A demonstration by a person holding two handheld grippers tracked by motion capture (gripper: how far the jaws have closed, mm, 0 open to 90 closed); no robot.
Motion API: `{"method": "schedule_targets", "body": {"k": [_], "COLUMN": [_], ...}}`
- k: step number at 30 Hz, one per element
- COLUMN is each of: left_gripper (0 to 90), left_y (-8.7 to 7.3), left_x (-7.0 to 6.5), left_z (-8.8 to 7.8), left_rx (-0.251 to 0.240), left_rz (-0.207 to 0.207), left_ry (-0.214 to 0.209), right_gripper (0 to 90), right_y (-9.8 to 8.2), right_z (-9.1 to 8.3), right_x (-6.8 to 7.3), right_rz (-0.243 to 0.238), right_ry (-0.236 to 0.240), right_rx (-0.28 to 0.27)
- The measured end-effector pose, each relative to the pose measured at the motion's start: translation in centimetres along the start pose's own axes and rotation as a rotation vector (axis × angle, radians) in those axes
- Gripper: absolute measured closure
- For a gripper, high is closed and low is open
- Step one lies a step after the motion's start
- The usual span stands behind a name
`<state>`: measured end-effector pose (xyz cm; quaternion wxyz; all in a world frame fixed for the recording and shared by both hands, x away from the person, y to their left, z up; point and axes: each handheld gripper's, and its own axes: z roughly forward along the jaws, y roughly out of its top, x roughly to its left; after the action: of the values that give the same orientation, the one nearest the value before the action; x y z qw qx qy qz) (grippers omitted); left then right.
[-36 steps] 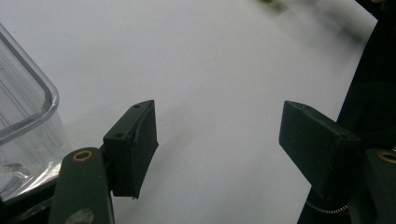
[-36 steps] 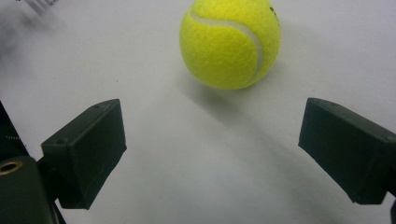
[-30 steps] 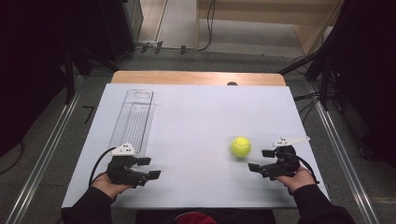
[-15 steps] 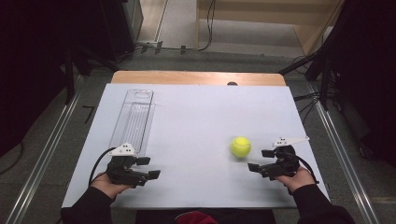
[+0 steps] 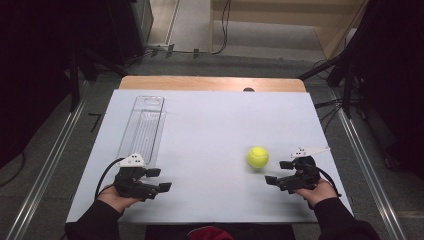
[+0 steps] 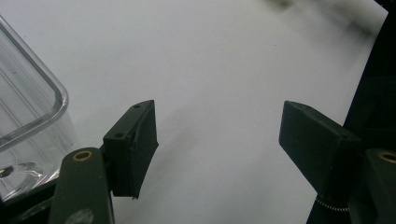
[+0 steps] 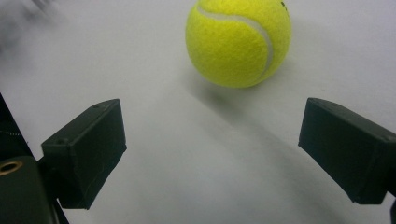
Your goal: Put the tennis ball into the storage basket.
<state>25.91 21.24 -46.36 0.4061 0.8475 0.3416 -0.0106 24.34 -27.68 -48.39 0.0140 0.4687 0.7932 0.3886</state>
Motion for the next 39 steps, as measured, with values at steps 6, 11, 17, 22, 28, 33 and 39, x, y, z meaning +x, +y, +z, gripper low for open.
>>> {"method": "schedule_targets", "body": {"k": [6,11,17,22,28,33,39], "left_gripper": [28.5,28.5,28.5,28.5,28.5,28.5,28.5], "left_y": [0.0,0.0,0.0,0.0,0.0,0.0,0.0], "left_x": [0.0,-0.1,0.0,0.0,0.0,0.0,0.0], "left_z": [0.0,0.0,0.0,0.0,0.1,0.1,0.1], "left_rx": [-0.003,0.0,0.002,0.004,0.006,0.007,0.008], "left_rz": [0.002,0.005,0.004,0.007,0.007,0.008,0.008], "left_ry": [-0.001,0.001,0.004,0.003,0.004,0.004,0.006], "right_gripper": [5.5,5.5,5.5,5.5,5.5,5.5,5.5], "right_y": [0.0,0.0,0.0,0.1,0.5,1.3,2.6], "right_z": [0.0,-0.1,-0.2,-0.4,-0.6,-0.9,-1.4], "right_x": [0.0,0.1,0.1,0.0,0.2,0.3,0.6], "right_rz": [0.002,0.002,-0.001,0.0,-0.016,-0.015,-0.024], "right_ry": [-0.002,-0.002,0.0,-0.001,-0.02,-0.027,-0.039], "right_rx": [-0.002,-0.003,-0.011,-0.028,-0.03,-0.048,-0.071]}}
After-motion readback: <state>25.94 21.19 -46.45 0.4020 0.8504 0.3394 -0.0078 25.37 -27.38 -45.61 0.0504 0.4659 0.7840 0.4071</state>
